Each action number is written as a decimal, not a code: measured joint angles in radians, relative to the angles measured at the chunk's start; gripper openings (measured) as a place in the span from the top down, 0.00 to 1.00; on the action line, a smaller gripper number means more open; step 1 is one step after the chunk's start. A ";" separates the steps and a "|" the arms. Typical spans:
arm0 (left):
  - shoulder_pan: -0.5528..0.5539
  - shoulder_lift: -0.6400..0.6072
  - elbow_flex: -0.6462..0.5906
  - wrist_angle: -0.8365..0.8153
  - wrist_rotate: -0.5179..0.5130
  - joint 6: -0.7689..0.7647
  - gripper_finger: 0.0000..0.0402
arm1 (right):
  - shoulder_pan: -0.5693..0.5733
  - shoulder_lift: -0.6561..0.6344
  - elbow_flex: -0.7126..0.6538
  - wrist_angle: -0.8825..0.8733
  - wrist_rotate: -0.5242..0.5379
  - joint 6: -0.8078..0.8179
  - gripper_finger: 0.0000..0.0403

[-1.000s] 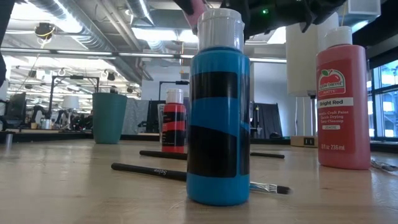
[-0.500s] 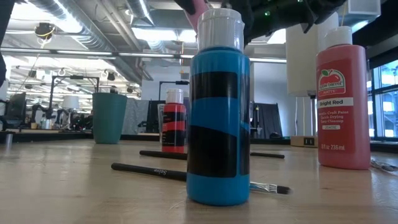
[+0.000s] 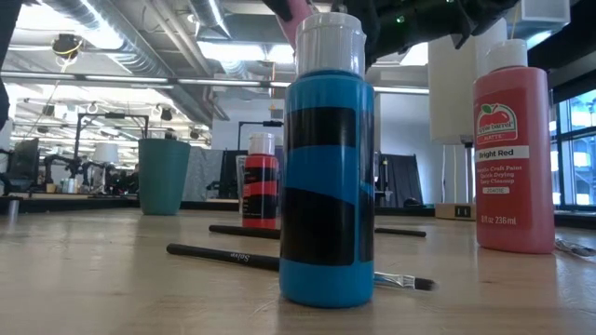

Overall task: Pick & Place Paint Supplies
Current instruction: Put the pink paint bottle into the transparent bin

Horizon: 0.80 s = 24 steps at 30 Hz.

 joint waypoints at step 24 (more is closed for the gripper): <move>-0.223 -0.197 0.161 -0.117 -0.578 0.058 0.41 | -0.009 -0.003 -0.002 0.070 -0.008 -0.082 0.58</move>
